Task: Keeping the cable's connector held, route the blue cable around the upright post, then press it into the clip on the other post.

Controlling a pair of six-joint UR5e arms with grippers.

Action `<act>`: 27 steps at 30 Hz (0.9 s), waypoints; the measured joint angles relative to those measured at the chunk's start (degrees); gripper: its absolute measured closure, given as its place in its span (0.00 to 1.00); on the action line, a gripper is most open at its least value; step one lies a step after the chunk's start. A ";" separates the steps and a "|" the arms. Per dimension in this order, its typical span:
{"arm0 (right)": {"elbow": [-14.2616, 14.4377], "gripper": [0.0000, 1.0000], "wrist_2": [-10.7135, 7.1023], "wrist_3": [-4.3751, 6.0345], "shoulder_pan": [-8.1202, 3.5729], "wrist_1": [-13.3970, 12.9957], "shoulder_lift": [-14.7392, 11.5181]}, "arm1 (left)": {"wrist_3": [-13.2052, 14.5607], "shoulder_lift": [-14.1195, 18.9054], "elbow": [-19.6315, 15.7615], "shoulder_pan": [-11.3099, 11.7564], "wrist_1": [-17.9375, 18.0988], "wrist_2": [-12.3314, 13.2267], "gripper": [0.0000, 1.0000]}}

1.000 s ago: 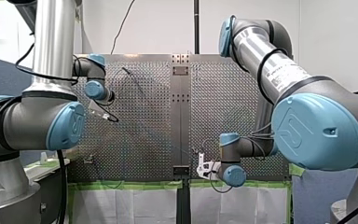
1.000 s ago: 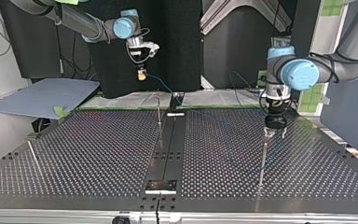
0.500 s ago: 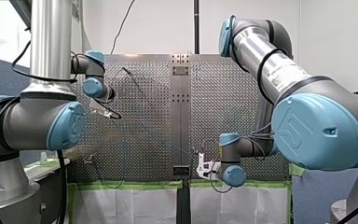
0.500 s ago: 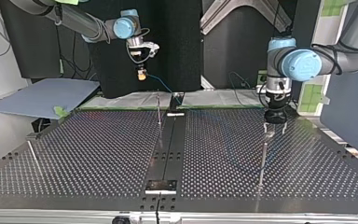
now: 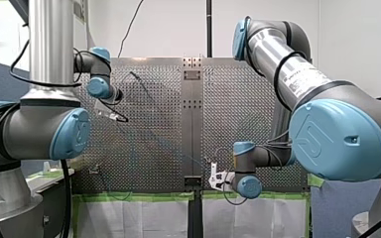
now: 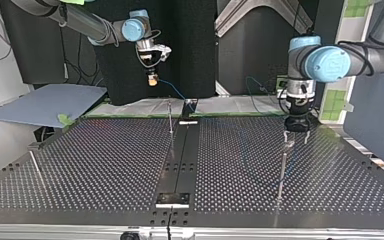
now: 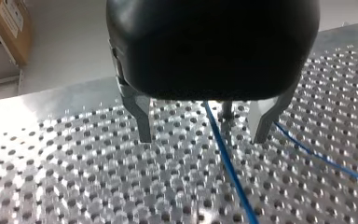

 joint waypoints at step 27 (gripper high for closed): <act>-0.06 1.00 -0.10 0.45 -0.03 -0.01 0.00 | 7.44 9.08 -0.06 -4.04 -6.88 -0.13 0.01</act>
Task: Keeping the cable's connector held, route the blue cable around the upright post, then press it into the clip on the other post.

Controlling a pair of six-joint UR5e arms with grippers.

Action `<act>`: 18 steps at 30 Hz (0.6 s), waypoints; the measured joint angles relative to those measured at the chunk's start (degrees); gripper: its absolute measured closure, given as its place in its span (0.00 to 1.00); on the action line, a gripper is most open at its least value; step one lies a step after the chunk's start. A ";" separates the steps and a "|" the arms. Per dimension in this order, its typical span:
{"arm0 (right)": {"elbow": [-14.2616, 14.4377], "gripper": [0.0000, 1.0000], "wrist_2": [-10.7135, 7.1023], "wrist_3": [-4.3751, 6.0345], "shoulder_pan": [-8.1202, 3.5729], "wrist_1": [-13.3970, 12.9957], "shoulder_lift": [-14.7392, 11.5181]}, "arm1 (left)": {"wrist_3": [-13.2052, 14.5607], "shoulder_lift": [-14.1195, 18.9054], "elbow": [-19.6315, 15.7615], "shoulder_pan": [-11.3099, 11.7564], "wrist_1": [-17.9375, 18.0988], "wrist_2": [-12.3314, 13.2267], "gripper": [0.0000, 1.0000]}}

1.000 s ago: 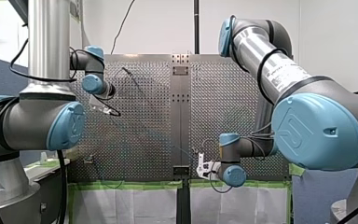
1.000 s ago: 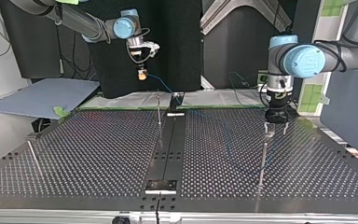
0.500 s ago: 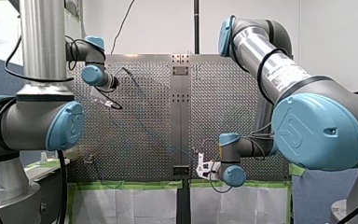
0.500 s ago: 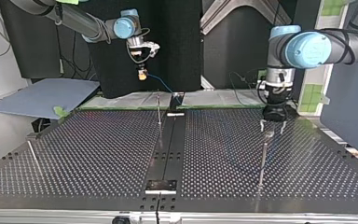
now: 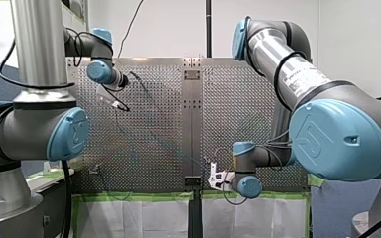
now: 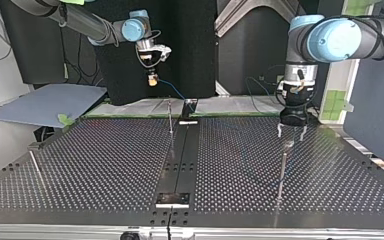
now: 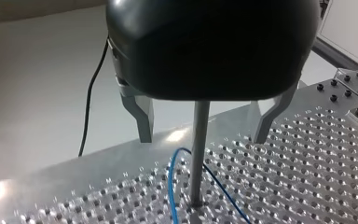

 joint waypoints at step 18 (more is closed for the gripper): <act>-0.02 1.00 -1.71 0.58 -0.26 -0.42 0.00 | 8.40 5.26 0.92 -1.44 -0.54 -1.81 0.01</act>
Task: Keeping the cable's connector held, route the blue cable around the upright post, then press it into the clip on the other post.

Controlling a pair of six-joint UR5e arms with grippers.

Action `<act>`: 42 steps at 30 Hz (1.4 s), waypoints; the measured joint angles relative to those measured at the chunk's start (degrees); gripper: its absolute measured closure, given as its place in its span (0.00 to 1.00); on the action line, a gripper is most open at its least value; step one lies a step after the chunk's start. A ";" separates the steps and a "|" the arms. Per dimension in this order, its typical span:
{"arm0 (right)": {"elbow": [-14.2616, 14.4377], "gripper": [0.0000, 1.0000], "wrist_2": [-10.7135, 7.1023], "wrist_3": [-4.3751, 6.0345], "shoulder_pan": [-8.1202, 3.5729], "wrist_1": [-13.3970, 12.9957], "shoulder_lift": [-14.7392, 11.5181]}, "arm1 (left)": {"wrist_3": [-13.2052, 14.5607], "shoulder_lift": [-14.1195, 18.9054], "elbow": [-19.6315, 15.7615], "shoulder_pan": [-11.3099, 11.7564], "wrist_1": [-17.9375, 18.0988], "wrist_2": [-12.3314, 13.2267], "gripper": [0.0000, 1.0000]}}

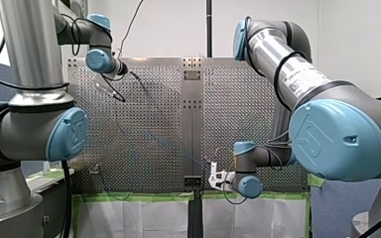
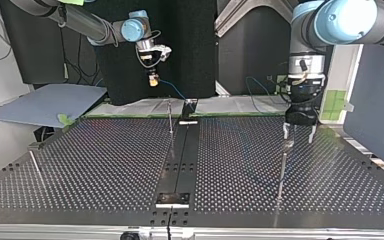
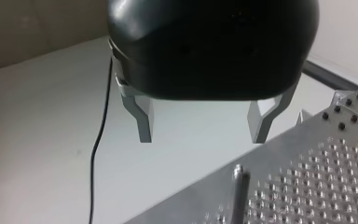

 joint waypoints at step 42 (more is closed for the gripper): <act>0.00 1.00 -0.35 0.12 0.13 -0.01 0.00 | 20.20 -3.20 8.26 -3.86 -8.65 -6.63 0.01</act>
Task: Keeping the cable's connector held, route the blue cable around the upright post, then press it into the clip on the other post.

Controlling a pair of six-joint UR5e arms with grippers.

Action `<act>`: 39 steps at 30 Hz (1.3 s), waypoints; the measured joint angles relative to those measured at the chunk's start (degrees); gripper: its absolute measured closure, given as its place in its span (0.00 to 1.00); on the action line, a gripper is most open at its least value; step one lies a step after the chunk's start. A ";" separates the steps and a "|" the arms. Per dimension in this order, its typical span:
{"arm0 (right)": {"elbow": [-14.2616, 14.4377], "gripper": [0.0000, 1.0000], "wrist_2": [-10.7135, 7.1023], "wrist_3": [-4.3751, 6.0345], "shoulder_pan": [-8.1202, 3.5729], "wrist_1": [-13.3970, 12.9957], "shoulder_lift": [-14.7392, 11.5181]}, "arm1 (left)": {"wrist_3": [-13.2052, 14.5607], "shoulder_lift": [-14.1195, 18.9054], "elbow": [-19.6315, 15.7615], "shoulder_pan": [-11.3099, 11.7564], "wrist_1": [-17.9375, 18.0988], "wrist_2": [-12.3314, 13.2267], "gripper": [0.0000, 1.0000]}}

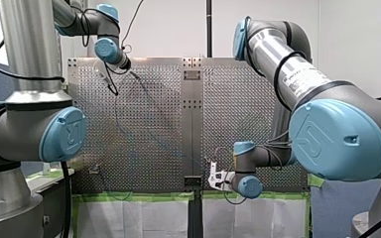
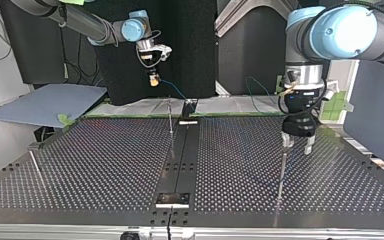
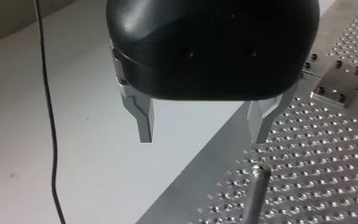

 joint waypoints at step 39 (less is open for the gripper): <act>0.00 1.00 0.00 0.00 0.12 -0.18 0.02 | 16.39 -3.51 8.73 1.71 -17.86 3.52 0.01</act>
